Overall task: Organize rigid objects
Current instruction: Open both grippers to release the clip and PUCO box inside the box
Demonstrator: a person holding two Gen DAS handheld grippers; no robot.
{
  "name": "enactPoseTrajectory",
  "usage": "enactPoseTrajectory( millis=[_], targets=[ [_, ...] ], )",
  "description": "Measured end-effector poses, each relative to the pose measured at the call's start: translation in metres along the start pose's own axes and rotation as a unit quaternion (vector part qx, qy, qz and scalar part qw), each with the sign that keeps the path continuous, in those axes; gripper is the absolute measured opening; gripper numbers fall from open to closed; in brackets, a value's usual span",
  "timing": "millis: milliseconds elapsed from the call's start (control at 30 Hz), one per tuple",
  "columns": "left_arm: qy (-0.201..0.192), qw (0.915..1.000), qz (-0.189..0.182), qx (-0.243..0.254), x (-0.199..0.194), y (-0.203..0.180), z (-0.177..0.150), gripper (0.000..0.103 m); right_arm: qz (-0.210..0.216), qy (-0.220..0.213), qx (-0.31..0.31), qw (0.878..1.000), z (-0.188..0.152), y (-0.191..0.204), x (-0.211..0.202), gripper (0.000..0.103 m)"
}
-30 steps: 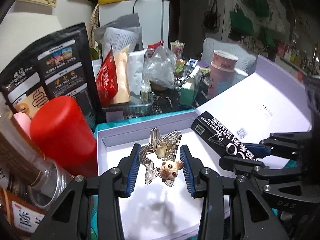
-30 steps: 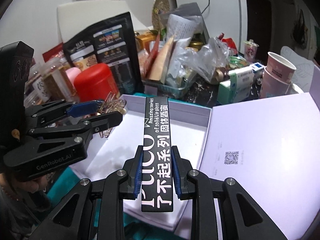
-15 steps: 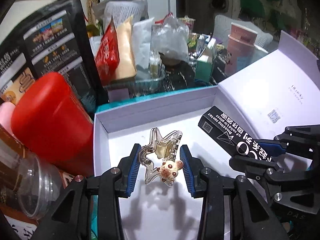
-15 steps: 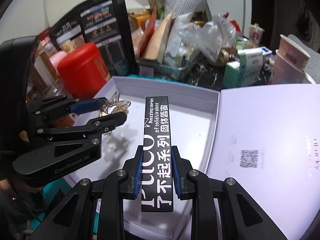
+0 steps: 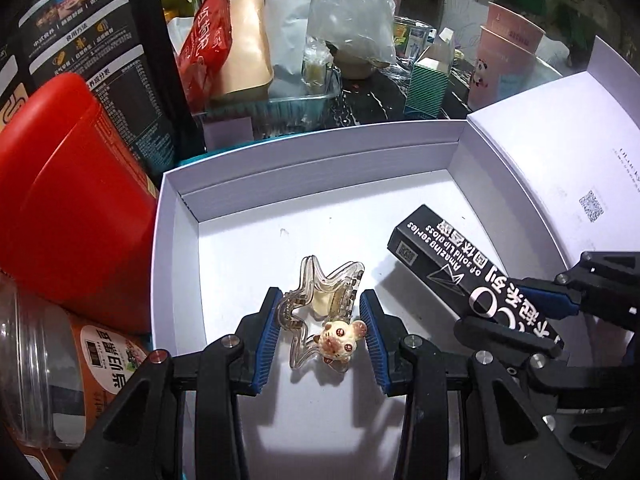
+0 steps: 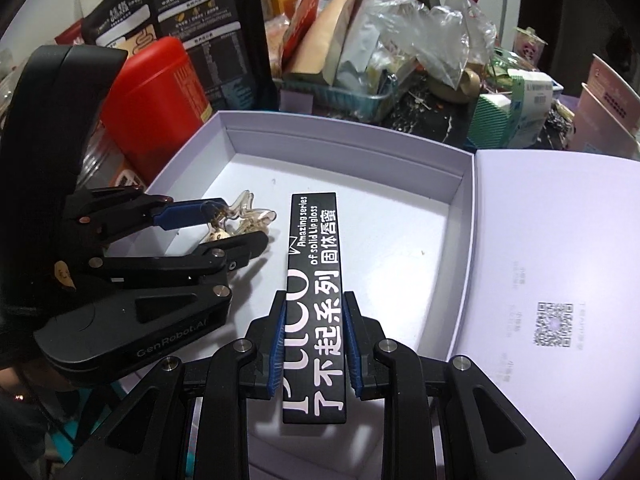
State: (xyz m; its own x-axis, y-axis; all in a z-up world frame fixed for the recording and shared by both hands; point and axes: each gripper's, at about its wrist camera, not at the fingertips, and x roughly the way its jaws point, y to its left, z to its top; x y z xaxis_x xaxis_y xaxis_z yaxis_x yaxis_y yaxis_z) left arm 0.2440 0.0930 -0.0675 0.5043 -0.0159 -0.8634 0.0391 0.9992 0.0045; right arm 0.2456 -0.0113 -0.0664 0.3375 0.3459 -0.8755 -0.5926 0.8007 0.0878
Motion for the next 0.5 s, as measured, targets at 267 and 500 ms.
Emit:
enactPoseTrajectory(
  millis=[267,500],
  targets=[
    [0.012,0.9998,0.014,-0.007,0.0009,0.0006,0.0011,0.039,-0.012,-0.003,0.000,1.000,0.0010,0.0015,0.0009,0.026],
    [0.030,0.9985,0.044,-0.016,0.0005,0.0022,0.0016,0.053,-0.029,-0.004,-0.006,1.000,-0.0005,0.0051,-0.0067,0.045]
  ],
)
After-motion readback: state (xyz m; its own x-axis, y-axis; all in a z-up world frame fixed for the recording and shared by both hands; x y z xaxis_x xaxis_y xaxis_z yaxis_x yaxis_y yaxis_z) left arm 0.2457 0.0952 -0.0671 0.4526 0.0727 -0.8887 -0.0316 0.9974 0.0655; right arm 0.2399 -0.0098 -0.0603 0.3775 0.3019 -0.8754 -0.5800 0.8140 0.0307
